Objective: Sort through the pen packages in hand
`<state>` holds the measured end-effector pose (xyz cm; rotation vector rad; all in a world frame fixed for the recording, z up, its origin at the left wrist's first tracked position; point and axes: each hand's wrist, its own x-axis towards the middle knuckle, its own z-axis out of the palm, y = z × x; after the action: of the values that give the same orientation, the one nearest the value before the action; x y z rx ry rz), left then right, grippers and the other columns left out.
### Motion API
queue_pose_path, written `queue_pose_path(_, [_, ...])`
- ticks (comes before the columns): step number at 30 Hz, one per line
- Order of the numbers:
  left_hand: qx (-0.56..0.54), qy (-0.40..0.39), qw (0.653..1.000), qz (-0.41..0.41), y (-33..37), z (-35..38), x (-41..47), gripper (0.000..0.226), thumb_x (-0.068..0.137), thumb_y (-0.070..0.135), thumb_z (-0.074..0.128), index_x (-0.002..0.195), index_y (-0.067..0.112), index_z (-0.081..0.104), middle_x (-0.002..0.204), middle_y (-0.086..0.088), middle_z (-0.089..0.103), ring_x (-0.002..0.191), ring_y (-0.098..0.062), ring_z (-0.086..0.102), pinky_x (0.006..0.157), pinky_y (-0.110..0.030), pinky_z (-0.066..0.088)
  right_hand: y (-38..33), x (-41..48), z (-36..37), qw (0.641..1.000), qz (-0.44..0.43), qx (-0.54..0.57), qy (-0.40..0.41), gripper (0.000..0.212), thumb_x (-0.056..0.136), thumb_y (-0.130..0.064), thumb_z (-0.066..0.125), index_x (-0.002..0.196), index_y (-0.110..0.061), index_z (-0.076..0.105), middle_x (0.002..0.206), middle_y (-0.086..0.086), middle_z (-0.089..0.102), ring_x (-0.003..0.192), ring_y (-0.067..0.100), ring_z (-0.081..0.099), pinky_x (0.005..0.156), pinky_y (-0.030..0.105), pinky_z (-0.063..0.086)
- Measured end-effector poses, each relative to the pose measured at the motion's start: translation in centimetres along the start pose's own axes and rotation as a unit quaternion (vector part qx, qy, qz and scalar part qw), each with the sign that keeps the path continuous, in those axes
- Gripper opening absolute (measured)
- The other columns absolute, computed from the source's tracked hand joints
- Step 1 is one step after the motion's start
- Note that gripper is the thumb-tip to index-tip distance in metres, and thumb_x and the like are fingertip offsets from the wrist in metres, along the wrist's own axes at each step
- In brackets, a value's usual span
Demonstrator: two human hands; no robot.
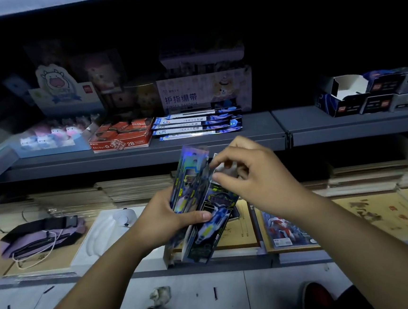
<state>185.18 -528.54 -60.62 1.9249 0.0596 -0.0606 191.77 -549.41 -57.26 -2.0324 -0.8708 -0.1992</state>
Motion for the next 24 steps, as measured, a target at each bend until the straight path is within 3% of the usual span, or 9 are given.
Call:
queue_pose_path(3, [0.001, -0.012, 1.000, 0.003, -0.1, 0.1, -0.1, 0.041, 0.077, 0.009, 0.085, 0.115, 0.013, 0.069, 0.104, 0.001, 0.079, 0.098, -0.017, 0.075, 0.087, -0.031, 0.058, 0.2, -0.1, 0.2, 1.000, -0.004, -0.006, 0.000, 0.015, 0.092, -0.027, 0.075, 0.106, -0.028, 0.070, 0.095, -0.014, 0.049, 0.078, -0.002, 0.053, 0.070, 0.020, 0.037])
queue_pose_path(7, [0.010, -0.013, 1.000, 0.010, 0.0, 0.0, -0.2, 0.039, 0.077, 0.010, 0.086, 0.113, 0.013, 0.071, 0.103, 0.000, 0.079, 0.098, -0.018, 0.076, 0.088, -0.034, 0.059, 0.1, 0.0, 0.0, 1.000, -0.003, 0.001, -0.016, 0.010, 0.088, -0.024, 0.078, 0.089, -0.027, 0.069, 0.094, -0.009, 0.050, 0.074, 0.001, 0.051, 0.067, 0.019, 0.036])
queue_pose_path(12, [0.005, -0.014, 1.000, 0.011, 0.3, 0.2, -0.3, 0.039, 0.077, 0.006, 0.085, 0.112, 0.009, 0.070, 0.103, -0.002, 0.079, 0.096, -0.018, 0.076, 0.085, -0.030, 0.059, 0.5, 0.2, 0.4, 1.000, -0.011, 0.003, -0.025, 0.004, 0.088, -0.027, 0.079, 0.088, -0.029, 0.075, 0.094, -0.010, 0.051, 0.086, 0.010, 0.056, 0.071, 0.032, 0.048])
queue_pose_path(14, [-0.010, -0.016, 1.000, 0.001, 0.6, 0.3, -0.3, 0.038, 0.078, 0.001, 0.083, 0.113, 0.007, 0.069, 0.095, 0.001, 0.080, 0.086, -0.013, 0.077, 0.074, -0.020, 0.057, 0.4, 0.3, 0.5, 0.999, -0.005, 0.043, -0.010, 0.003, 0.088, -0.023, 0.079, 0.086, -0.023, 0.077, 0.093, -0.005, 0.054, 0.081, 0.008, 0.056, 0.069, 0.022, 0.044])
queue_pose_path(15, [-0.017, -0.016, 1.000, -0.007, 0.9, 0.3, -0.4, 0.035, 0.079, -0.001, 0.081, 0.111, 0.005, 0.068, 0.082, 0.004, 0.079, 0.072, -0.006, 0.075, 0.064, -0.013, 0.054, 0.1, 0.3, 0.4, 0.997, -0.001, 0.072, 0.000, 0.003, 0.088, -0.019, 0.079, 0.086, -0.020, 0.077, 0.093, -0.002, 0.056, 0.077, 0.007, 0.056, 0.068, 0.018, 0.043])
queue_pose_path(17, [-0.022, -0.015, 0.999, -0.023, 1.2, 0.5, -0.5, 0.028, 0.081, -0.004, 0.078, 0.106, 0.002, 0.065, 0.056, 0.010, 0.070, 0.044, 0.003, 0.060, 0.044, -0.006, 0.042, -0.1, 0.6, 0.0, 0.992, 0.012, 0.121, 0.043, 0.006, 0.091, -0.012, 0.075, 0.087, -0.016, 0.074, 0.089, 0.000, 0.060, 0.070, 0.005, 0.056, 0.064, 0.017, 0.045])
queue_pose_path(18, [-0.024, -0.014, 0.999, -0.027, 1.2, 0.5, -0.5, 0.028, 0.082, -0.004, 0.077, 0.107, 0.000, 0.065, 0.052, 0.011, 0.067, 0.038, 0.004, 0.056, 0.040, -0.006, 0.039, 0.1, 0.9, -0.4, 0.987, 0.024, 0.140, 0.068, 0.009, 0.092, -0.010, 0.073, 0.087, -0.017, 0.072, 0.085, -0.002, 0.062, 0.068, 0.006, 0.057, 0.063, 0.019, 0.045])
queue_pose_path(21, [-0.026, -0.008, 0.999, -0.029, 1.5, 0.5, -0.7, 0.031, 0.082, -0.004, 0.077, 0.111, -0.001, 0.065, 0.053, 0.011, 0.068, 0.038, 0.004, 0.055, 0.039, -0.006, 0.038, 0.9, 1.3, -1.5, 0.966, 0.065, 0.232, 0.089, 0.013, 0.096, -0.007, 0.067, 0.089, -0.017, 0.065, 0.075, -0.001, 0.066, 0.061, 0.022, 0.064, 0.054, 0.031, 0.048])
queue_pose_path(24, [-0.023, -0.015, 0.999, -0.033, 1.9, 0.6, -1.0, 0.029, 0.083, -0.004, 0.076, 0.109, 0.001, 0.065, 0.056, 0.010, 0.069, 0.037, 0.004, 0.055, 0.039, -0.006, 0.038, 0.6, 1.0, -1.4, 0.933, 0.080, 0.346, 0.049, 0.012, 0.092, 0.001, 0.069, 0.099, -0.004, 0.061, 0.095, 0.019, 0.073, 0.066, 0.031, 0.069, 0.054, 0.034, 0.053])
